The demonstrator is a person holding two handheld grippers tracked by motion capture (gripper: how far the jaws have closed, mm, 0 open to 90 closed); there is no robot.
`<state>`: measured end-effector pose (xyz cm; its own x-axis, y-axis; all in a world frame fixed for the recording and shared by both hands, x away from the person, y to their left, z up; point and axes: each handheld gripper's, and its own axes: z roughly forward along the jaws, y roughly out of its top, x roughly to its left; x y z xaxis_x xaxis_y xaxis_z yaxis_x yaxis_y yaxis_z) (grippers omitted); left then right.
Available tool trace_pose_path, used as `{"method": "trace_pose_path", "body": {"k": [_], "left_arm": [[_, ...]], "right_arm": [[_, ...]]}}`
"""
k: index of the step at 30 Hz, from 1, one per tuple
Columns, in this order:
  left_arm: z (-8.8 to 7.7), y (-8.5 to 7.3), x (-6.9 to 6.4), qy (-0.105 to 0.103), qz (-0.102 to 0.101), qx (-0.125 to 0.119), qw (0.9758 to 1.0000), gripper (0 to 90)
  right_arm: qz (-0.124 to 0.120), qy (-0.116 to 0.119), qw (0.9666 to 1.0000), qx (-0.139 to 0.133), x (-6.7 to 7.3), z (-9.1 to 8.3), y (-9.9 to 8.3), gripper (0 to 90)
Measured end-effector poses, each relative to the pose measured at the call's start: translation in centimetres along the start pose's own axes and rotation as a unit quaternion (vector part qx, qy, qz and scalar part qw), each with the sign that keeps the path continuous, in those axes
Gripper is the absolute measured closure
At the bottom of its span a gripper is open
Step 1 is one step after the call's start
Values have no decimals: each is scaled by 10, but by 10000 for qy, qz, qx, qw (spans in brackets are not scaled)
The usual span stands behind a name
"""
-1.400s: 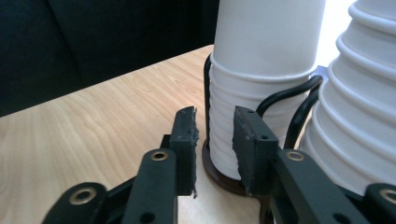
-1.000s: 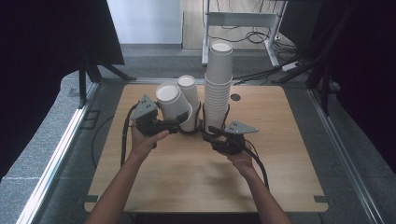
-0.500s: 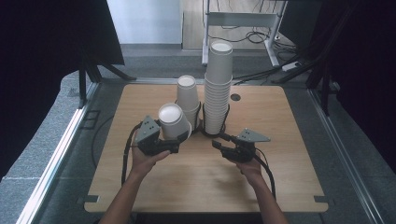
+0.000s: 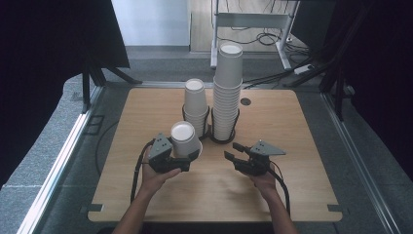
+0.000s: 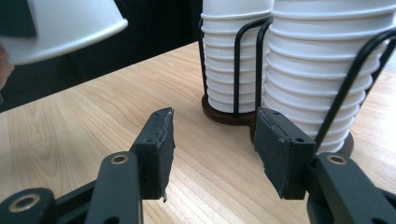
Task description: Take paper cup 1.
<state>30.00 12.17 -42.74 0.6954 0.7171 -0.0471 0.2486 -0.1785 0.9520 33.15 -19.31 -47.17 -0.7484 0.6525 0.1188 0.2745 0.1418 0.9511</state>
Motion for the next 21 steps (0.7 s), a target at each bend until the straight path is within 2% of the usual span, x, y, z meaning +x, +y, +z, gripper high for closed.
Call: {"method": "trace_pose_path", "body": {"k": [2,3,5,9,15,18,21], "left_arm": [[1,-2,-1,5,46,56,10000,122],[2,-4,-3,25,88,110,9999,122],[3,-7,-3,-18,59,145,9999,122],[6,-10,-4,-1,79,223,9997,122],[12,-13,-4,-15,79,332,9994,122],[16,-16,-5,-16,104,409,9991,122],[18,-17,-5,-74,81,450,9989,122]], "right_arm": [[18,-7,10000,0,0,-1,-1,460],[-60,-42,10000,44,0,-3,-4,436],[-108,-138,9998,87,0,-3,-6,420],[-85,-145,9997,169,0,-3,-8,386],[-126,-116,9997,196,3,-5,-7,380],[-170,-163,9995,210,2,-8,-7,380],[-113,-212,9996,178,0,-13,-7,380]]}}
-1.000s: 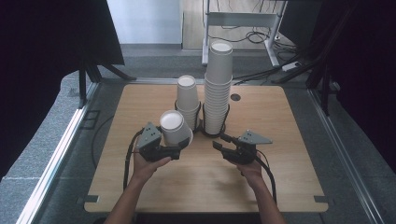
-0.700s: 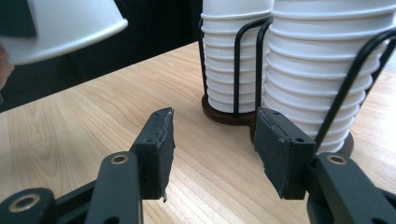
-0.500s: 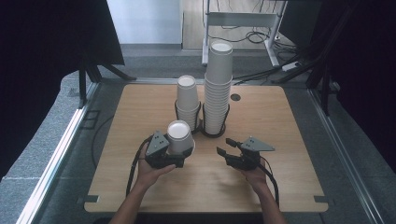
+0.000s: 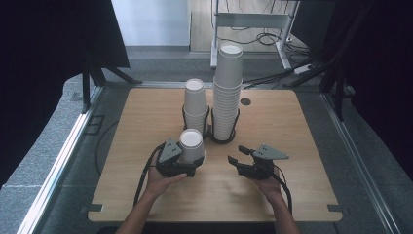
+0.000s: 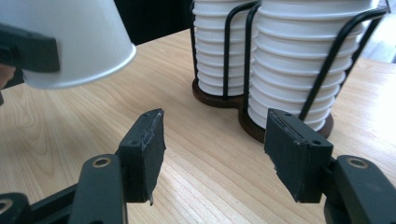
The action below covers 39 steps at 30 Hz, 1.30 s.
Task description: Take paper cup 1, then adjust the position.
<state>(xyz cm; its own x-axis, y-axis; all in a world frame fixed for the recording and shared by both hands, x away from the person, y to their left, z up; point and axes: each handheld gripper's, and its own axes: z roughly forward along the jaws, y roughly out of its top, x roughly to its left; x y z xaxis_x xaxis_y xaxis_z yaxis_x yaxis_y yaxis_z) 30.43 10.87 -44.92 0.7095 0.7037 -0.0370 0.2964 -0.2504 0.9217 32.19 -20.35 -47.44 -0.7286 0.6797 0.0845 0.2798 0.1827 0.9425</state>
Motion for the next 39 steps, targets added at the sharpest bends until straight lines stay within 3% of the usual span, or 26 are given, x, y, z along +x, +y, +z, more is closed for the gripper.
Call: {"method": "trace_pose_path", "body": {"k": [9,18,24,31,39], "left_arm": [[7,1,-2,129,163,206,9996,122],[15,0,-2,141,370,402,9984,122],[18,2,0,181,445,455,9978,122],[22,9,2,306,612,586,9959,122],[34,12,-4,237,702,805,9940,122]], "right_arm": [[31,-71,10000,-10,-4,-6,0,371],[-280,-116,9993,221,-2,-9,6,329],[-271,7,9993,252,-1,-8,11,315],[82,339,9994,-31,-4,-12,18,268],[315,535,9977,-268,-4,-13,22,187]]}}
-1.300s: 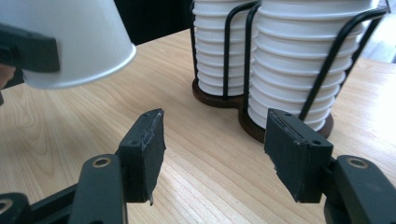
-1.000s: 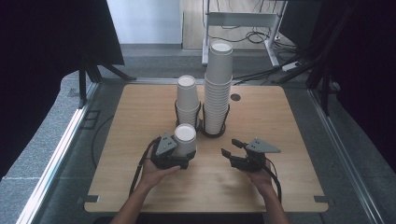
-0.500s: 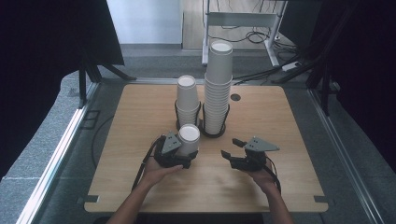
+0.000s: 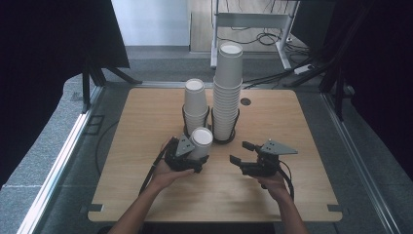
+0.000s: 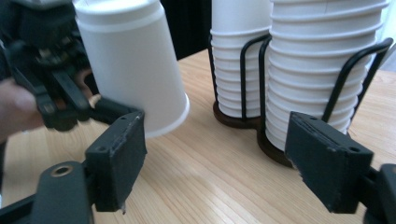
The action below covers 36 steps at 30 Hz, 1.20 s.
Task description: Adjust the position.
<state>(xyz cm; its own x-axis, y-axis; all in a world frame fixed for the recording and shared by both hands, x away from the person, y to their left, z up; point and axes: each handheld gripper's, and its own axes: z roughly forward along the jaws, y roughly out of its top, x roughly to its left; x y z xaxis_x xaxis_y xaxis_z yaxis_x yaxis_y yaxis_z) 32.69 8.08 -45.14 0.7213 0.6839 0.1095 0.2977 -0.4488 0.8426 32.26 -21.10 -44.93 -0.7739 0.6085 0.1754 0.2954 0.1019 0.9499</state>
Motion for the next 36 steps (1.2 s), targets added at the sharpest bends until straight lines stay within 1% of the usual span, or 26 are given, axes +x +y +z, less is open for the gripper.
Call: {"method": "trace_pose_path", "body": {"k": [1,3,5,7,8,11,13,16,17,19,21,23,26,28,31,32,33,34,36], "left_arm": [[3,1,-2,-41,63,52,10000,122],[7,3,-5,-55,150,125,9998,122],[10,4,-7,-83,207,170,9996,122],[13,5,-10,-91,251,207,9994,122],[13,5,-10,-91,251,207,9994,122],[16,6,-13,-140,271,236,9993,122],[19,7,-15,-304,251,319,9987,122],[23,7,-18,-405,248,381,9981,122],[25,8,-20,-436,246,373,9980,122],[26,8,-21,-452,270,365,9979,122],[27,8,-26,-498,351,374,9974,122],[28,8,-28,-518,368,360,9973,122],[30,8,-30,-550,359,349,9972,122],[32,7,-35,-597,429,387,9965,122],[32,7,-38,-616,459,376,9963,122],[33,8,-40,-618,474,372,9963,122],[33,9,-41,-605,489,374,9963,121],[33,9,-41,-607,479,363,9963,120],[34,9,-41,-614,471,347,9964,110]], "right_arm": [[8,58,10000,-46,2,1,2,171],[5,111,9999,-84,5,4,4,154],[30,202,9997,-130,8,6,6,144],[35,232,9996,-151,11,10,7,136],[35,232,9996,-151,11,10,7,136],[20,246,9996,-161,14,17,8,129],[41,269,9995,-179,15,20,8,128],[137,373,9990,-217,18,25,9,124],[118,382,9990,-212,19,27,9,121],[87,387,9990,-190,21,29,10,114],[80,377,9991,-157,24,35,10,105],[94,340,9993,-148,24,37,10,103],[120,370,9991,-138,25,40,9,103],[89,367,9992,-114,26,42,8,118],[83,367,9992,-114,27,43,7,137],[86,377,9992,-112,27,44,7,159],[39,365,9993,-108,27,44,6,216],[95,384,9992,-113,27,43,6,222],[112,354,9992,-140,25,42,6,231]]}}
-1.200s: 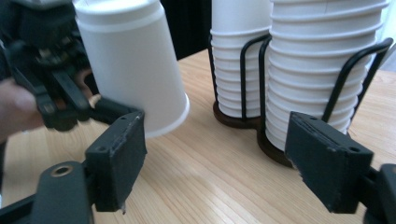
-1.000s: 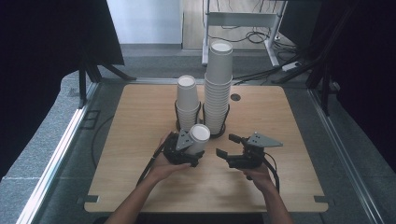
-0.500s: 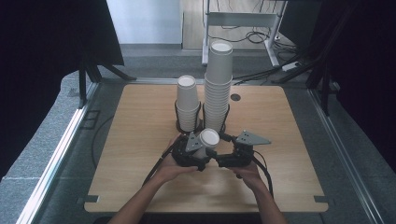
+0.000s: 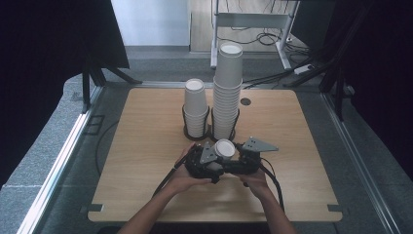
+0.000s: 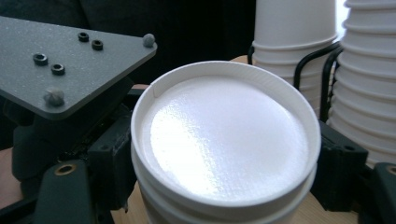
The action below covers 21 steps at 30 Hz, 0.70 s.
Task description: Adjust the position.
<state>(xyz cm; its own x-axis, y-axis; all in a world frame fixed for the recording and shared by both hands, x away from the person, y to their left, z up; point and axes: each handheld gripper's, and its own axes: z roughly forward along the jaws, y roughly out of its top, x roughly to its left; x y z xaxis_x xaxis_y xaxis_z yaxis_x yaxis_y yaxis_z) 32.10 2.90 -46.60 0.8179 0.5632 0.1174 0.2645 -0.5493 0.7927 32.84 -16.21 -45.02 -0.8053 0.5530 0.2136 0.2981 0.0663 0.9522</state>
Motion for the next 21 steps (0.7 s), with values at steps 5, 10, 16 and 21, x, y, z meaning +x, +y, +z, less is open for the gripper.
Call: {"method": "trace_pose_path", "body": {"k": [5,10,16,21], "left_arm": [[0,-1,2,-30,-169,-64,9998,35],[-2,-3,7,-148,-325,-152,9992,32],[-1,-1,5,-150,-226,-175,9995,33],[-1,0,4,-138,-152,-179,9996,71]], "right_arm": [[232,55,9996,-138,-5,-3,-1,237],[693,229,9965,-402,-15,-8,-4,238],[799,346,9951,-459,-15,-8,-5,238],[786,380,9952,-431,-13,-6,-5,238]]}}
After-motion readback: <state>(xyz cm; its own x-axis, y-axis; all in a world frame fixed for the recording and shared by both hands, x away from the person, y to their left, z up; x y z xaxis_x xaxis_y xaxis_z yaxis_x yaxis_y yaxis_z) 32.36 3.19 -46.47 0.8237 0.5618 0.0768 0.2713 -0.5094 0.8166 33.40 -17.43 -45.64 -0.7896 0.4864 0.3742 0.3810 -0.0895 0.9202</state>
